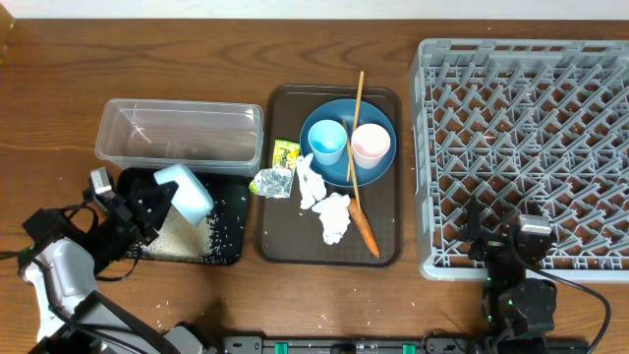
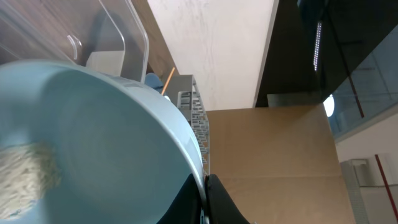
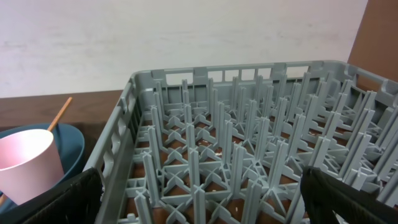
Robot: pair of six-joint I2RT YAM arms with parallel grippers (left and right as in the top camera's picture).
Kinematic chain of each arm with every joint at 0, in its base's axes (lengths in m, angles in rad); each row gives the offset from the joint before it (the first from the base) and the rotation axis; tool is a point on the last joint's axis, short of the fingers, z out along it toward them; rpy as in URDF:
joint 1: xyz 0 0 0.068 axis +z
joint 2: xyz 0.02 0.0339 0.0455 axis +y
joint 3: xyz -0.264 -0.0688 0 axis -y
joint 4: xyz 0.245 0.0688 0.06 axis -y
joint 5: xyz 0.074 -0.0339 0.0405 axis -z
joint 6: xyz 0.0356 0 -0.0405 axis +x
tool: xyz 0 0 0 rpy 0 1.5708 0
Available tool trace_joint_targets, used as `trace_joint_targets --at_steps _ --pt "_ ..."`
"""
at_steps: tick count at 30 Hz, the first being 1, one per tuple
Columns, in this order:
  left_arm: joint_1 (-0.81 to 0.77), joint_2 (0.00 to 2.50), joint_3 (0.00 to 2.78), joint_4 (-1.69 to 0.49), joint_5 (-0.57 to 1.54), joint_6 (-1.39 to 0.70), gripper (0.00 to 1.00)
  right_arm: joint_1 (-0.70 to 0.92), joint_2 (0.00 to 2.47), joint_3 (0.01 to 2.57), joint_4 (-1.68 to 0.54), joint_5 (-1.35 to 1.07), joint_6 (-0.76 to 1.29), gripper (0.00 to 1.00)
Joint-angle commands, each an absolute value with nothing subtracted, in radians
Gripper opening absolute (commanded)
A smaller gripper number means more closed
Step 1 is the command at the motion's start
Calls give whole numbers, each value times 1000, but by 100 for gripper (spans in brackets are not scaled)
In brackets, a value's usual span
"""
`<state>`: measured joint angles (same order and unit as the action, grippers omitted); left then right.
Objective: Sort waste into correct bins and load items into the dishwasher rack
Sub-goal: 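Tilt the bowl with the left gripper to pour rice onto the black tray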
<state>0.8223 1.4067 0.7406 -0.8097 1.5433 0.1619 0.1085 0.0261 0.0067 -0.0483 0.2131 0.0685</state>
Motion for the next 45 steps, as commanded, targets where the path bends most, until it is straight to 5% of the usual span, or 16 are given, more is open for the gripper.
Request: trace_joint_targets --at_steps 1,45 --pt "826 1412 736 -805 1571 182 6 121 25 6 -53 212 73 99" --pt "825 1400 739 -889 1438 143 6 121 25 6 -53 212 73 99"
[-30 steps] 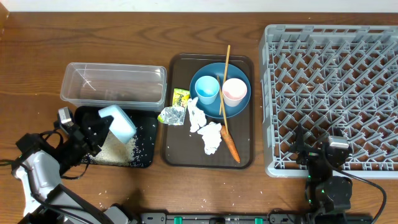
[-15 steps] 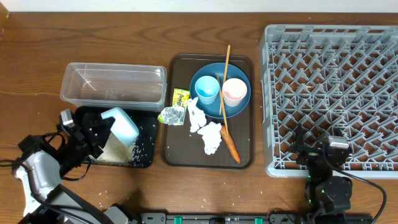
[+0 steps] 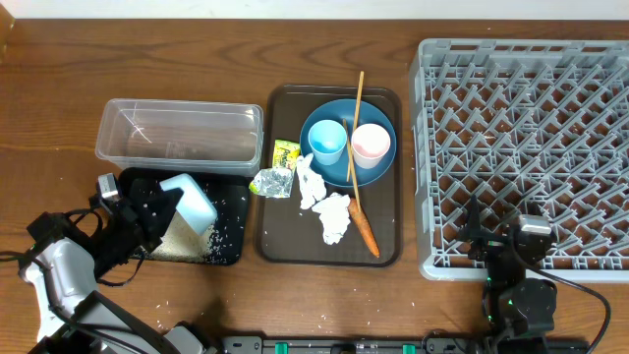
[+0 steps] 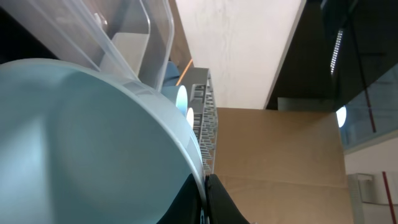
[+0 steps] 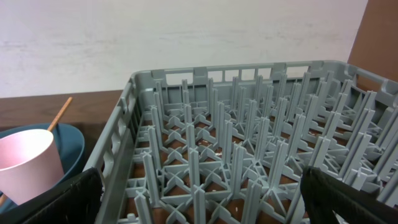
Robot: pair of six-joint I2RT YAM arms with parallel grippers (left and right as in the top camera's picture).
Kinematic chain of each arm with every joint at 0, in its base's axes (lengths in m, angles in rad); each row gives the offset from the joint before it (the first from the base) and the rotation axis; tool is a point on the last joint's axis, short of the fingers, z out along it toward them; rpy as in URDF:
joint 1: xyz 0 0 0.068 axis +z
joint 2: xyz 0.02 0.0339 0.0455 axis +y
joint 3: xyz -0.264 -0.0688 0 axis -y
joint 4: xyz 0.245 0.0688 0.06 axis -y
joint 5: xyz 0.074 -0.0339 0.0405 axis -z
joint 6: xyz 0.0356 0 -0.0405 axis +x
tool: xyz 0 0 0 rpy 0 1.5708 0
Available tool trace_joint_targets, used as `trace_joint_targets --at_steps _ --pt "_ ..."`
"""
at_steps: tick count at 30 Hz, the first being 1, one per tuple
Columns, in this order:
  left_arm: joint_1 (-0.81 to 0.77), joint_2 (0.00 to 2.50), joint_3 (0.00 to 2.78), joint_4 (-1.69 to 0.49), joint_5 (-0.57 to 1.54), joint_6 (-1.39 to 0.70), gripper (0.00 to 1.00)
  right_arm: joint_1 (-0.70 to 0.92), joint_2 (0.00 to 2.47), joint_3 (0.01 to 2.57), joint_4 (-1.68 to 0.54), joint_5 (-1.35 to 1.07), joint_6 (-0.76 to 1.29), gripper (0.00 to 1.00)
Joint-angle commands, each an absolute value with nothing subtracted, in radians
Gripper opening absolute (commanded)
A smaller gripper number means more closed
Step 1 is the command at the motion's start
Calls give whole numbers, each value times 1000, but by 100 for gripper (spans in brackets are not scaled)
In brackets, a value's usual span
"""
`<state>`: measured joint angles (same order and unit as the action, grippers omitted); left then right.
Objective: Sort waste into correct bins and load items into the dishwasher rack
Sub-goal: 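Tilt the bowl with the left gripper to pour rice onto the black tray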
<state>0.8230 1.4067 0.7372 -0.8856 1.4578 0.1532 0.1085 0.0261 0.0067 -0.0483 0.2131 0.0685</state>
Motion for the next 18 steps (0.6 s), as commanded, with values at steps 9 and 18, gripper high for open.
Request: trace_joint_targets --at_steps 9,18 --pt "801 1307 773 -815 1493 143 6 121 25 6 -53 212 73 99" --pt "747 1251 775 -798 1574 75 6 121 25 6 -53 212 73 99"
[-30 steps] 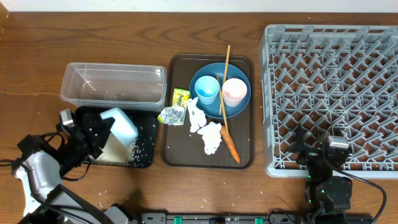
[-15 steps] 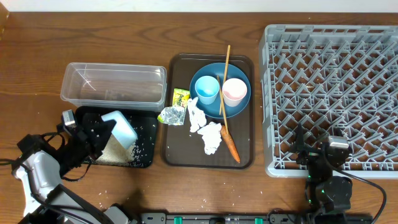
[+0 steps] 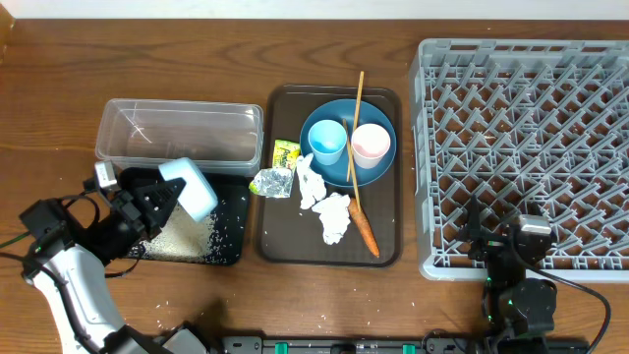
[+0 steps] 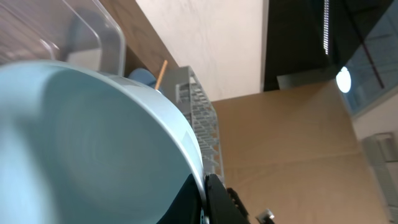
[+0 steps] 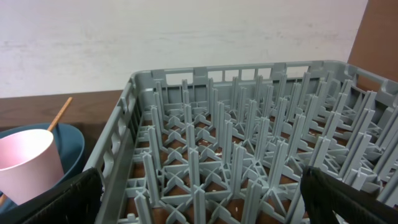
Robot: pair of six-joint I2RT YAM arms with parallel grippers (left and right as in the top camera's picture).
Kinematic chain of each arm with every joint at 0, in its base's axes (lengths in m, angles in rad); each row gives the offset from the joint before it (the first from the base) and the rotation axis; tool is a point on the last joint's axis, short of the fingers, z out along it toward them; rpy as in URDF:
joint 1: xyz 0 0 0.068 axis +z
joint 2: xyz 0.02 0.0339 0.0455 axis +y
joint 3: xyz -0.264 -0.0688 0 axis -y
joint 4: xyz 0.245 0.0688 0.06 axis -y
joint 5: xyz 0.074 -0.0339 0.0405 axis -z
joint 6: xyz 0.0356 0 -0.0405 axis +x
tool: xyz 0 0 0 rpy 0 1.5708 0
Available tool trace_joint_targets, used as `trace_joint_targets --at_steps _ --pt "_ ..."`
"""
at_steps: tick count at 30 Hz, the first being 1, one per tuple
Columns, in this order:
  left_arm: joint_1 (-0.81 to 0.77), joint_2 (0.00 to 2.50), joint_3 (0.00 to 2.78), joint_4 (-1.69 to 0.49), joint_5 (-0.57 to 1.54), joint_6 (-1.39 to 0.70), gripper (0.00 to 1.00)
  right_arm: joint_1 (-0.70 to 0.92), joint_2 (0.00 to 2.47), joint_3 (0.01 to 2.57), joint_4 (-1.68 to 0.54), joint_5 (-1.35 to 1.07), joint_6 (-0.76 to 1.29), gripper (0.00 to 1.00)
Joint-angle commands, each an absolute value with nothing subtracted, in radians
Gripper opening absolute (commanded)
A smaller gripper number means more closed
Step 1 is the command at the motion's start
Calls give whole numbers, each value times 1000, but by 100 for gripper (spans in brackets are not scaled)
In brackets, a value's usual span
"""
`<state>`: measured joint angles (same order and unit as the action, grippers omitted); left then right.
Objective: Sort waste into correct bins and load items into the dishwasher rack
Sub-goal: 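Tilt the bowl with the left gripper to pour rice onto the black tray, then carry the empty bowl back and set it on the brown tray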
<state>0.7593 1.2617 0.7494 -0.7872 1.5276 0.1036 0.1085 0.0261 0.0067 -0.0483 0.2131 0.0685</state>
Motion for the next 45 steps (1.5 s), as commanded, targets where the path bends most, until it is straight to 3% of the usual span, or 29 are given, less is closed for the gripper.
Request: trace_joint_targets --at_steps 1,7,14,21,31,40,45 --pt "747 1251 775 -801 1573 73 6 121 25 6 -53 213 73 99" --pt "746 1256 775 -851 1573 -145 6 121 25 6 -53 212 73 99" --pt "748 1257 775 -859 1569 -163 6 121 25 6 -53 212 73 99" --pt "748 1257 775 -850 1309 -163 6 121 25 6 -53 212 73 99" --pt "723 1217 798 -730 1155 -317 6 121 25 6 -53 212 73 99" --pt "487 1102 870 -728 884 -401 6 121 25 6 -53 213 73 99" --pt "249 1025 882 -727 568 -449 6 121 25 6 -53 213 73 99"
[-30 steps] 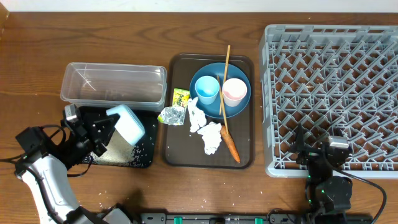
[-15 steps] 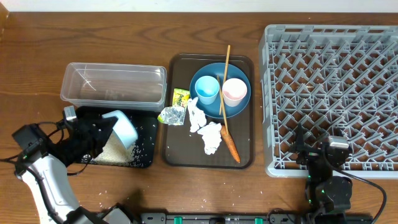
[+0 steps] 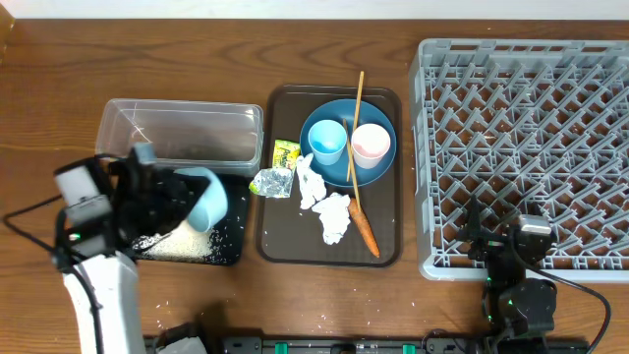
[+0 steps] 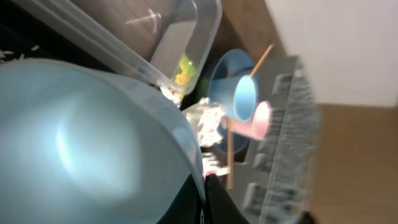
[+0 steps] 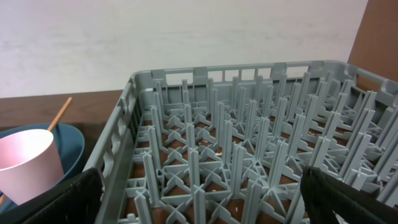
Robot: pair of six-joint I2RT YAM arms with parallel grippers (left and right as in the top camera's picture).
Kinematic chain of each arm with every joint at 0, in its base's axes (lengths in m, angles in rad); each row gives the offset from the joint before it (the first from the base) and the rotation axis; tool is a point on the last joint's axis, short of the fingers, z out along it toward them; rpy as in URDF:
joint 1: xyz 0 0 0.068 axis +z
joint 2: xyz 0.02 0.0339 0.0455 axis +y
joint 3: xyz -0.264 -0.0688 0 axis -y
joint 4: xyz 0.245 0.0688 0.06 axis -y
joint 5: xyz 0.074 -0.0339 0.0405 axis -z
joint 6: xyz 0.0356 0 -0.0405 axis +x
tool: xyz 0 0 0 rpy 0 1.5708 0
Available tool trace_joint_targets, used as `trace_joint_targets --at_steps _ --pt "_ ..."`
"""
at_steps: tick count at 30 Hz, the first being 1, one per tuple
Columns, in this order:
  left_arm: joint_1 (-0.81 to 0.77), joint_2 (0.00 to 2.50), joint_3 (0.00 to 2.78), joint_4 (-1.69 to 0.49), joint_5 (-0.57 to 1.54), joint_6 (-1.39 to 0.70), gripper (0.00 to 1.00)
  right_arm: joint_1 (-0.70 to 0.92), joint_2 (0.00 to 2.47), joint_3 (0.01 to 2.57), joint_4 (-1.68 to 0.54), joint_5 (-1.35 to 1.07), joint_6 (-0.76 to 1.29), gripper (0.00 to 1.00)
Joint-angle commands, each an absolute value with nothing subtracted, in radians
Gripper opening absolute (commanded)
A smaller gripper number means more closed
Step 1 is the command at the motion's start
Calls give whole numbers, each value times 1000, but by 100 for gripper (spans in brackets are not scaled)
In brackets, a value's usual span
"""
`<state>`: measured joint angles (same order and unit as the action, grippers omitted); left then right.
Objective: Sort waste into correct bins and load items into the dishwasher rack
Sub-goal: 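Carry the empty bowl back and set it on the brown tray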
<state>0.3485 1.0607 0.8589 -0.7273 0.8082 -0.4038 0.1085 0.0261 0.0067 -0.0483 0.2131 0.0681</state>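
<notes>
My left gripper (image 3: 177, 197) is shut on the rim of a pale blue bowl (image 3: 203, 200), held tipped on its side over the black bin (image 3: 231, 221). A heap of rice (image 3: 182, 239) lies in that bin. In the left wrist view the bowl (image 4: 93, 143) fills the frame and looks empty, with my fingers (image 4: 214, 202) pinching its edge. The brown tray (image 3: 285, 236) carries a blue plate (image 3: 334, 110), a blue cup (image 3: 327, 141), a pink cup (image 3: 371, 145), a chopstick (image 3: 356, 118), a carrot (image 3: 365, 229), tissue (image 3: 332, 214), foil (image 3: 270, 182) and a yellow wrapper (image 3: 286, 153). My right gripper (image 5: 199, 199) stands open at the grey rack's (image 3: 531, 138) front edge.
A clear plastic bin (image 3: 177, 133) stands behind the black one. Loose rice grains are scattered on the wood around the black bin. The rack fills the right side of the table, and its pegs (image 5: 236, 143) rise just ahead of my right fingers.
My left arm has swung up and to the right. The bowl now sits slightly further right over the black bin, turned so its mouth faces sideways. The right arm is unchanged.
The bowl was first tilted over the black bin with some rice still inside. Then it showed empty, low over the rice heap. After that it was higher near the clear bin, and now it is turned and shifted right. My right gripper stayed open at the rack.
</notes>
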Motion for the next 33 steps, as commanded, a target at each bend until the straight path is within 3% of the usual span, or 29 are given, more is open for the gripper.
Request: trace_joint_targets --at_steps 1,11,18,23,33 --pt "192 1013 882 -727 507 -452 6 121 25 6 -53 212 73 99" --pt "-369 980 882 -746 -49 -570 6 121 25 6 -53 213 73 99" --pt "-669 1007 881 -750 -329 -625 6 121 25 6 -53 213 73 99" --pt "-805 1090 881 -746 -361 -651 6 121 25 6 -53 212 73 99" --pt "-883 1313 881 -669 -306 -667 6 121 25 6 -53 213 73 99"
